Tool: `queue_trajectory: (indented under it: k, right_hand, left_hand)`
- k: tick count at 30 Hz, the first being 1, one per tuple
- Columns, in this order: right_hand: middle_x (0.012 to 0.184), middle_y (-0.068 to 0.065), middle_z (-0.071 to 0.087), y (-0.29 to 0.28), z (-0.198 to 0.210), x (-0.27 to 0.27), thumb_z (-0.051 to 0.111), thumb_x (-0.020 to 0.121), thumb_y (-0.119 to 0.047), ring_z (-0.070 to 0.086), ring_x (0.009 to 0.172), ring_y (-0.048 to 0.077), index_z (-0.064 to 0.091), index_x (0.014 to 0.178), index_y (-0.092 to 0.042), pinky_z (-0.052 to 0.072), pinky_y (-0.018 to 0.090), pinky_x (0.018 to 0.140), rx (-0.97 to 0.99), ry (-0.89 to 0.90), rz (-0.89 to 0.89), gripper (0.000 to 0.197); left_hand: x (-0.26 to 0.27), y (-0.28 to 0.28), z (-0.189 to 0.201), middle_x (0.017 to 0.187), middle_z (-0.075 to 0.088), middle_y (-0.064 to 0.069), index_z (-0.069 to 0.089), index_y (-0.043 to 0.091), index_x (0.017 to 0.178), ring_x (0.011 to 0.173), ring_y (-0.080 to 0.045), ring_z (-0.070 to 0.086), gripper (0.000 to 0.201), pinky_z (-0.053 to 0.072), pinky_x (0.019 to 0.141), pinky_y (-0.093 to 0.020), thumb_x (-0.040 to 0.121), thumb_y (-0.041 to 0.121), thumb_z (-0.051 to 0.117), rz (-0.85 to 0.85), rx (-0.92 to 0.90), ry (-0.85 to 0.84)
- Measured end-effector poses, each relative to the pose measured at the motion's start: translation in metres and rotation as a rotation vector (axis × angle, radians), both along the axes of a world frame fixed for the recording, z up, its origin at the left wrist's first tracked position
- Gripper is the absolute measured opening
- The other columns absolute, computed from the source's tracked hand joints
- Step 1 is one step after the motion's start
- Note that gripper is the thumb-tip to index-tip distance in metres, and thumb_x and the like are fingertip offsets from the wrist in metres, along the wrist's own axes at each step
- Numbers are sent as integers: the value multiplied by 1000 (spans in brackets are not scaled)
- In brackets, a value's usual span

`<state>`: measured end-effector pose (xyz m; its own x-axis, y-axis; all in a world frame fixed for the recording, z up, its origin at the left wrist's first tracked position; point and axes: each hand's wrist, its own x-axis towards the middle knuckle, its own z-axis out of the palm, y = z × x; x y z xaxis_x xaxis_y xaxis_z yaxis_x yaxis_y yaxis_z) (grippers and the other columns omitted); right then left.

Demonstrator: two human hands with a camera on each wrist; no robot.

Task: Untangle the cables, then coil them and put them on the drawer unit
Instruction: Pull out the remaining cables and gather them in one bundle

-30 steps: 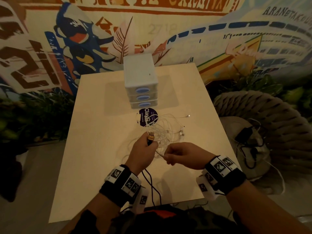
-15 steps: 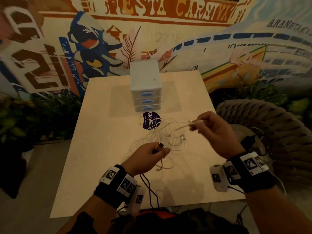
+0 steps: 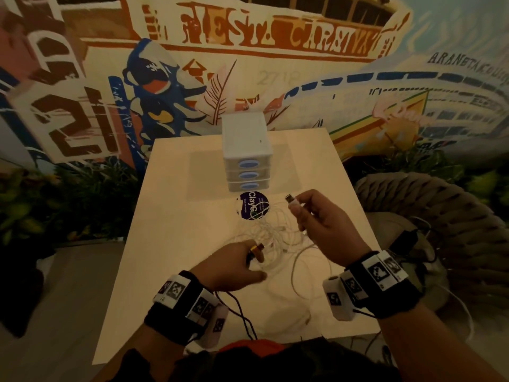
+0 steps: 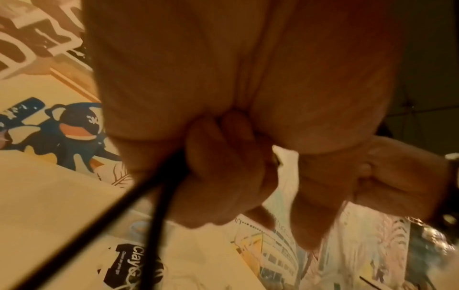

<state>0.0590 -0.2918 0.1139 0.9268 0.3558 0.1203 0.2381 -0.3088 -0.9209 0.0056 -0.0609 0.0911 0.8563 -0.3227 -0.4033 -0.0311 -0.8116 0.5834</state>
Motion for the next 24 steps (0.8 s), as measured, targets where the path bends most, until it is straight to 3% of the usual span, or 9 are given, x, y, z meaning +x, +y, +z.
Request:
queue_trajectory:
  k: [3,5,8,13,17,21,24]
  right_hand:
    - [76,4,71,8,-3,-12,59,100,-35,57,47,23,56,95,-20,44,32,47,18,108,17,16]
    - [76,10,73,18,-3,-22,60,99,-34,64,50,31,51,94,-13,47,33,46,43,213,51,23]
    - [74,13,74,39,-2,-36,58,100,-31,70,57,34,48,95,-10,54,37,50,46,273,88,24]
    - [73,13,74,63,4,-47,55,101,-30,73,62,30,53,103,-7,61,43,60,114,241,37,23]
    - [67,3,71,67,0,-49,54,102,-38,68,60,19,57,98,-18,56,36,65,22,136,54,20]
    - [59,-9,48,58,-17,-51,44,102,-50,47,56,7,63,85,-27,42,28,59,-104,92,143,35]
    - [65,-10,51,37,-39,-57,36,101,-55,49,62,5,57,79,-26,44,28,65,-252,84,156,42]
  left_hand:
    - [1,7,8,63,51,15,66,20,108,52,-1,45,9,34,52,-13,102,23,59,220,-357,-17]
    - [0,4,16,55,42,10,64,14,113,46,-9,35,20,31,47,-22,108,22,47,358,-626,42]
    - [-3,-4,29,60,33,2,59,8,123,51,-12,27,30,26,49,-28,111,25,38,415,-860,115]
    - [-10,-6,38,73,48,-15,61,18,117,62,-27,44,31,41,58,-34,109,38,39,377,-892,43]
    - [-8,0,39,59,35,3,60,5,104,50,-11,28,36,29,50,-27,111,30,35,453,-962,-17]
    - [-5,7,39,58,31,3,58,2,98,46,-10,22,36,28,44,-24,109,29,36,541,-1084,-159]
    - [-5,13,43,58,32,2,58,6,92,47,-11,24,36,30,45,-23,105,33,38,580,-1110,-257]
